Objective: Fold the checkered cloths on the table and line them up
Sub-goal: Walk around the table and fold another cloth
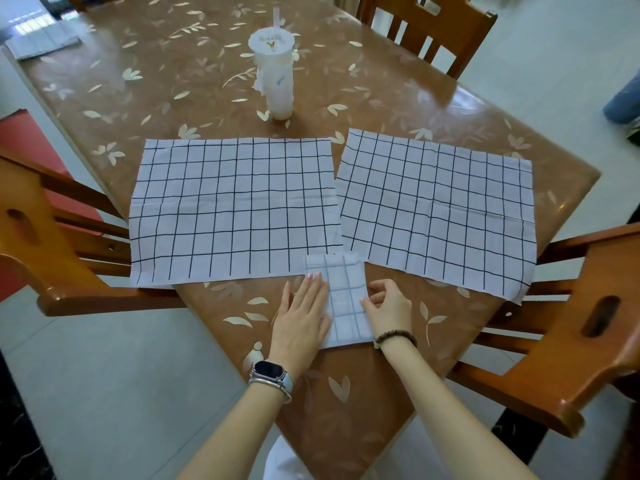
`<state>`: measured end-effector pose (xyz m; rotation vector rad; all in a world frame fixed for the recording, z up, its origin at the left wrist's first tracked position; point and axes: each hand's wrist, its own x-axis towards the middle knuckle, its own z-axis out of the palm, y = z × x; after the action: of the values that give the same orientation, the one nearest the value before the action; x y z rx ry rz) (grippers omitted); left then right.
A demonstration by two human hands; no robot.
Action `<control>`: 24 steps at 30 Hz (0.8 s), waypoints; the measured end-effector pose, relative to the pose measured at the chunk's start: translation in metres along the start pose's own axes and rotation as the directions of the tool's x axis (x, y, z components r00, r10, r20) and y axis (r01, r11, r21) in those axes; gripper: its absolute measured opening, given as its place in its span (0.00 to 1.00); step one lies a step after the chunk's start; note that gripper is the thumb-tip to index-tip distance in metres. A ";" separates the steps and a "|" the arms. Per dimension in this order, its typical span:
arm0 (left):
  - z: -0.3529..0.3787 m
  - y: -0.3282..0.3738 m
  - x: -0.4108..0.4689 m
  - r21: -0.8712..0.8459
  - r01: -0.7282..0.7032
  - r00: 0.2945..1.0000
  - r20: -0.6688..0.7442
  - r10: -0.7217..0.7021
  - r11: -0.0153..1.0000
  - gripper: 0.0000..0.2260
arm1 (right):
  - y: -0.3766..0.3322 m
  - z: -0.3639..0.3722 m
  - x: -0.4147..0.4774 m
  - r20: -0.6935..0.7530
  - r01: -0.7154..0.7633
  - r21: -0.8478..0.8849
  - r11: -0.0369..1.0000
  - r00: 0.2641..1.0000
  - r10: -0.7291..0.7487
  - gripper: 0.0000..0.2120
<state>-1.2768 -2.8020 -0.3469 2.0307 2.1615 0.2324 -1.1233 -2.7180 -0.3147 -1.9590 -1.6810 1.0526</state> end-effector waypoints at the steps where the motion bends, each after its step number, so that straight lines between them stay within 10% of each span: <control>1: 0.002 -0.002 0.001 0.042 -0.022 0.999 0.037 0.020 0.999 0.28 | 0.002 0.002 0.001 -0.001 0.029 -0.019 0.999 1.000 -0.029 0.12; 4: 0.009 -0.009 0.002 0.084 -0.052 0.994 0.101 0.043 0.995 0.31 | 0.006 0.006 0.001 -0.021 0.249 -0.163 0.955 0.967 -0.255 0.17; 8: 0.009 -0.011 0.007 0.072 -0.068 0.991 0.120 0.059 0.995 0.34 | 0.012 0.015 0.011 0.080 0.637 -0.491 0.595 0.713 -0.697 0.22; 13: 0.007 -0.014 0.014 0.094 -0.044 0.989 0.142 0.030 0.995 0.42 | 0.018 0.025 0.027 0.388 0.661 -0.596 0.456 0.734 -0.557 0.28; 24: 0.005 -0.014 0.016 0.071 -0.040 0.993 0.114 0.032 0.997 0.38 | 0.024 0.018 0.029 0.408 0.671 -0.595 0.442 0.726 -0.554 0.28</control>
<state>-1.2903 -2.7865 -0.3553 2.0696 2.0959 0.0415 -1.1194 -2.6998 -0.3516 -1.3090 -2.9074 0.2414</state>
